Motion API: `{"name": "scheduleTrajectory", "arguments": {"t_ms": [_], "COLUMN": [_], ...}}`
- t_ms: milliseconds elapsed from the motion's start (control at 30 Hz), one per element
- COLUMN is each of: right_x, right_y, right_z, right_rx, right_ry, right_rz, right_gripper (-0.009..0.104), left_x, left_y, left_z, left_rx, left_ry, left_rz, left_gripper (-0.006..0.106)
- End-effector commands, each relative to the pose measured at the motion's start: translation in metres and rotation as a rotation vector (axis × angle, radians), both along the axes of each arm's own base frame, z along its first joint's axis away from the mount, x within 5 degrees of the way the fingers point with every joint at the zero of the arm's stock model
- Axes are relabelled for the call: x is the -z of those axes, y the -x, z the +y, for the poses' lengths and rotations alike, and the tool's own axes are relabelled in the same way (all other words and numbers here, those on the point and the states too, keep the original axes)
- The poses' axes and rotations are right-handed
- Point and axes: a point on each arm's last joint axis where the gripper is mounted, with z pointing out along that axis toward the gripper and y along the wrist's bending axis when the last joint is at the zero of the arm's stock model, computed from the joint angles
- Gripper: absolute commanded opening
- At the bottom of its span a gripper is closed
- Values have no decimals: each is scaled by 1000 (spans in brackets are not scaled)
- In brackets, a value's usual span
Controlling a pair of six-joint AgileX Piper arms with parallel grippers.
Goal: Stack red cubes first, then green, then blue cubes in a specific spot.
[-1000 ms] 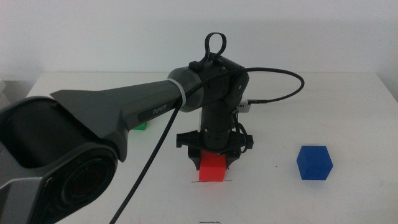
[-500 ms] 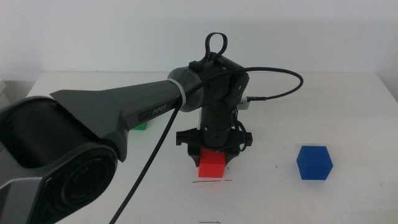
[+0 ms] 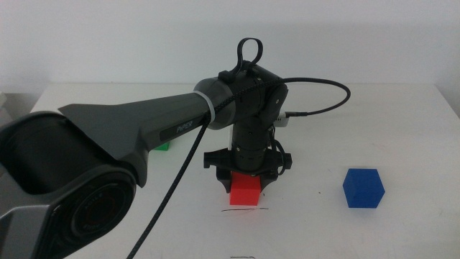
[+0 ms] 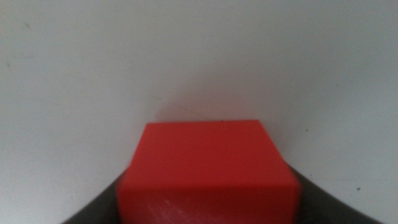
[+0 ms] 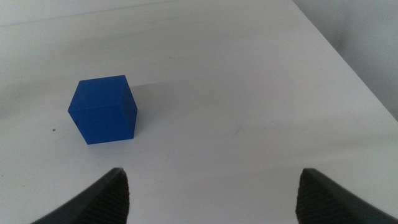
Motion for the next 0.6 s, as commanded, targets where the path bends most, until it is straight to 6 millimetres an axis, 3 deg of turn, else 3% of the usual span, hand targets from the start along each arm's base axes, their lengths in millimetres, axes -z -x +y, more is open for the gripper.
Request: {"name": "scheduleTrajectory", "arguments": {"t_ms": [0,267,567], "right_x": [-17,-17,-17], "right_y": [0,0,0], "right_z": [0,0,0], "right_rx": [-5,-5,-5], "right_ry": [26,26,26], "right_rz": [-120,-120,-120], "right_gripper": [78,78,78], "left_x": [-36,-43,-77], "left_y": [2,3,10], "left_z": [-2,0,8], "left_rx": [19,46,66], "left_ry": [62,63,96], "left_rz": [-74,-81,-122], "left_gripper": [70,87,89]}}
